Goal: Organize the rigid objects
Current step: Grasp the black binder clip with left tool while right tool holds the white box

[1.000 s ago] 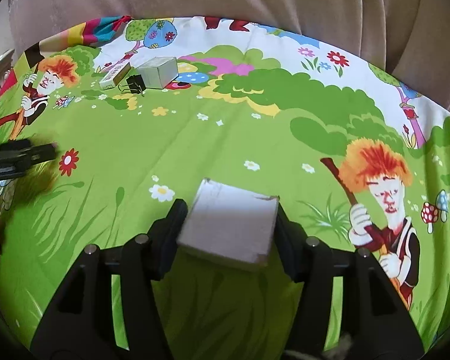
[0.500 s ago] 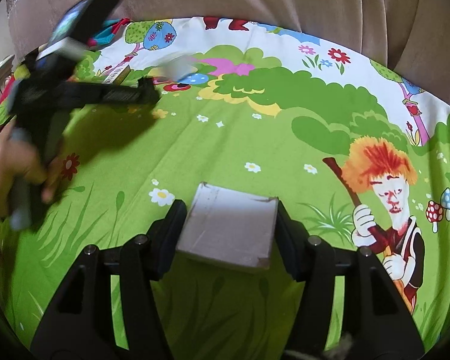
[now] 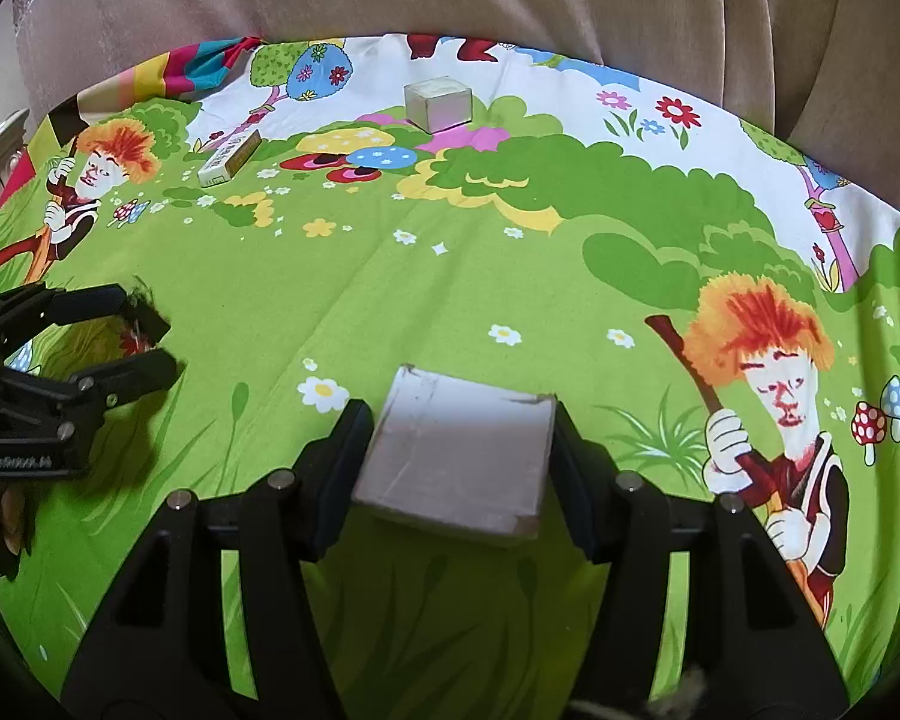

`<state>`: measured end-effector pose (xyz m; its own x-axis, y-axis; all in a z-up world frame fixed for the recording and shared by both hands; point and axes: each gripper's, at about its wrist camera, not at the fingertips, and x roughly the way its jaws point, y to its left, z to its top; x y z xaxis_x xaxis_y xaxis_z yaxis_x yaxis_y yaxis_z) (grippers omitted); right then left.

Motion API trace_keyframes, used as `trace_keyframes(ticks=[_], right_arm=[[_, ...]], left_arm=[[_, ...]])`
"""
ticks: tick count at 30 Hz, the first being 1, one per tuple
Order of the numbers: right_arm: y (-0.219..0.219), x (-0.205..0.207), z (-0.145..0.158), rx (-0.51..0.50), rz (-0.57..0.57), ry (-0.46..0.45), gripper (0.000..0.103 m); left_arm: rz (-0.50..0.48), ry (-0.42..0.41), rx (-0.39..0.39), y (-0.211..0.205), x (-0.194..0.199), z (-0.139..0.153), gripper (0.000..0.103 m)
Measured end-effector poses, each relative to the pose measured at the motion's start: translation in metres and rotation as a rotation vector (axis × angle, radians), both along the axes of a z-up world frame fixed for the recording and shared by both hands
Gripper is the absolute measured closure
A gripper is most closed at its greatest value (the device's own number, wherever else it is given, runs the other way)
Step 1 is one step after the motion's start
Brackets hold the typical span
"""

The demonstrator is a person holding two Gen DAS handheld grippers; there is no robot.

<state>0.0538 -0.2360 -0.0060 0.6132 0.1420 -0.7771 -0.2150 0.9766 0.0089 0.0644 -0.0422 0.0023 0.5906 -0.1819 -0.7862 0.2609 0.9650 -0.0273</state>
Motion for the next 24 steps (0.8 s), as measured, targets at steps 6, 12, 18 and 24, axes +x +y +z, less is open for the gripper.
trace_keyframes(ticks=[6,12,18,24], right_arm=[[0.000,0.001,0.000,-0.001,0.001,0.000,0.041],[0.000,0.000,0.000,0.001,0.001,0.000,0.041],[-0.001,0.001,0.000,0.003,0.001,0.000,0.041],[-0.001,0.000,0.001,-0.006,-0.006,-0.006,0.046]], left_arm=[[-0.004,0.004,0.011,-0.001,0.002,-0.002,0.017],[-0.001,0.005,0.017,-0.006,0.008,-0.002,0.018],[-0.030,-0.025,-0.017,-0.013,-0.009,0.003,0.056],[0.006,-0.038,-0.106,-0.006,-0.053,0.007,0.056]])
